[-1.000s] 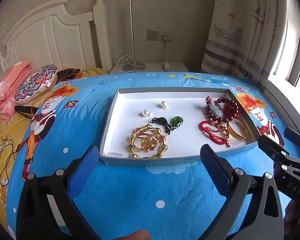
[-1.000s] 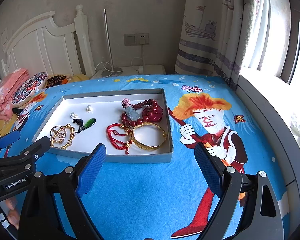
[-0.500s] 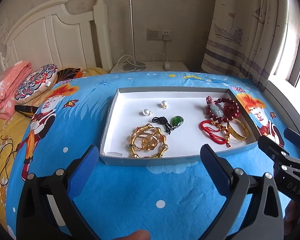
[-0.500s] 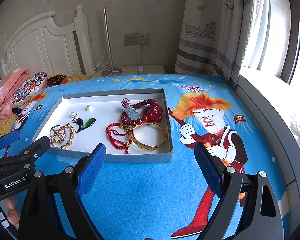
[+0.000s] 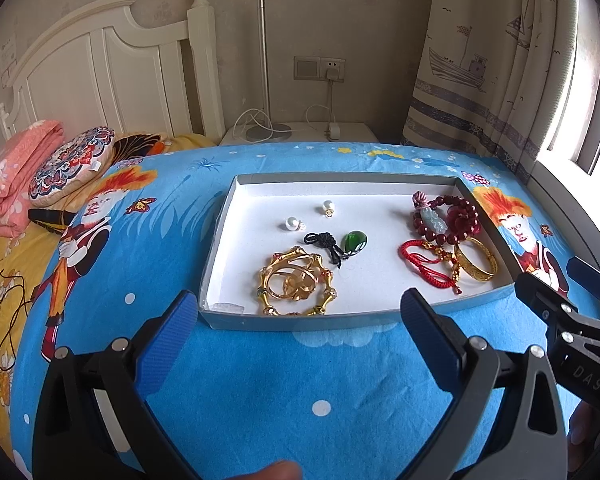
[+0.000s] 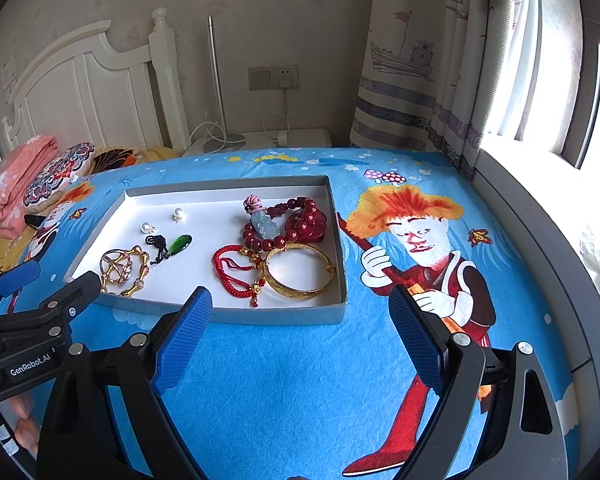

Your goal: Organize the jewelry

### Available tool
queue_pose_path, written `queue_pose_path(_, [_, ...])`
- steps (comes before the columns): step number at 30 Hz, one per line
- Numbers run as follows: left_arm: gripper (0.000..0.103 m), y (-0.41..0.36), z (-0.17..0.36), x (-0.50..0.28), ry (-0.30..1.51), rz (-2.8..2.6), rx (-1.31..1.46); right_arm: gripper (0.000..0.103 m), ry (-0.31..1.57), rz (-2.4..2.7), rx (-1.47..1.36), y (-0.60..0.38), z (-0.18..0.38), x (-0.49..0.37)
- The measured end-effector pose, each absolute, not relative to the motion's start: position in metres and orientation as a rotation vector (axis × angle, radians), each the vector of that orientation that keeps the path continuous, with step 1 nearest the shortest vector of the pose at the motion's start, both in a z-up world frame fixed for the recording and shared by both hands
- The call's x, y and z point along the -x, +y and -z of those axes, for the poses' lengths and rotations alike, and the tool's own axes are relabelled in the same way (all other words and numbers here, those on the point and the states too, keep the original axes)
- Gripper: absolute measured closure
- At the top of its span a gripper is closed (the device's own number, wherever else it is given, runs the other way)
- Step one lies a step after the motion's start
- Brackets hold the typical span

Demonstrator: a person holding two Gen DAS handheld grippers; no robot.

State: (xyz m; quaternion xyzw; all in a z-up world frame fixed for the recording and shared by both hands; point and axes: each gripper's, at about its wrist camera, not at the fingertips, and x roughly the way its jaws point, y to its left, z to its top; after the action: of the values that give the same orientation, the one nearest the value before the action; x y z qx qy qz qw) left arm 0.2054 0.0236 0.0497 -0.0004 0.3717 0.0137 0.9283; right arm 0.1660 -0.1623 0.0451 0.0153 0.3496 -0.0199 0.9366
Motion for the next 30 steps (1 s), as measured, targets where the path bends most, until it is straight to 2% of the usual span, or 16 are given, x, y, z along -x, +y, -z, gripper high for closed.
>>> queue_pose_path(30, [0.005, 0.0199, -0.0476, -0.2046, 0.755, -0.035, -0.006, 0.019, 0.715, 0.039, -0.031, -0.162, -0.0446, -0.1662])
